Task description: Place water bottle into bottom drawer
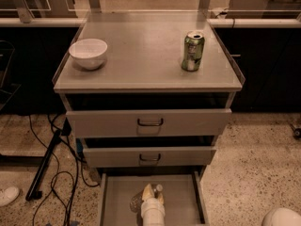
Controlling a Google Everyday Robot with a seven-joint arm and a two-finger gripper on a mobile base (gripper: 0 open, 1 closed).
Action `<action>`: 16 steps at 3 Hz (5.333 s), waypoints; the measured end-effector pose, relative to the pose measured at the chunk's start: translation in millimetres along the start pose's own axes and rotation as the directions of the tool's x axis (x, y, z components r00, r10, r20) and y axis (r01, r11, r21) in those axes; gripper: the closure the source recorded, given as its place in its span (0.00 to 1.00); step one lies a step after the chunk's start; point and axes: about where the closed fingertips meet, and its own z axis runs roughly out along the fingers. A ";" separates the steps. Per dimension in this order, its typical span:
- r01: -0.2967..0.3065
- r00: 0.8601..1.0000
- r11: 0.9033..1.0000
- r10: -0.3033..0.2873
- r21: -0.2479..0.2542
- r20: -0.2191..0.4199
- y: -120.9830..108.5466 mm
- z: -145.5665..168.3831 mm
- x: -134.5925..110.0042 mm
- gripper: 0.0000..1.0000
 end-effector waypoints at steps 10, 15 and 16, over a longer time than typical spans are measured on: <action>0.333 0.906 0.917 -0.376 0.218 0.196 -33.4 22.0 29.0 1.00; 0.361 0.881 0.908 -0.407 0.214 0.242 -26.4 22.1 46.1 1.00; 0.361 0.881 0.908 -0.407 0.214 0.242 -26.3 22.1 46.2 1.00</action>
Offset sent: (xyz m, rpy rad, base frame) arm -0.0003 -0.0229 -0.0177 -0.2097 -0.0363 -0.0772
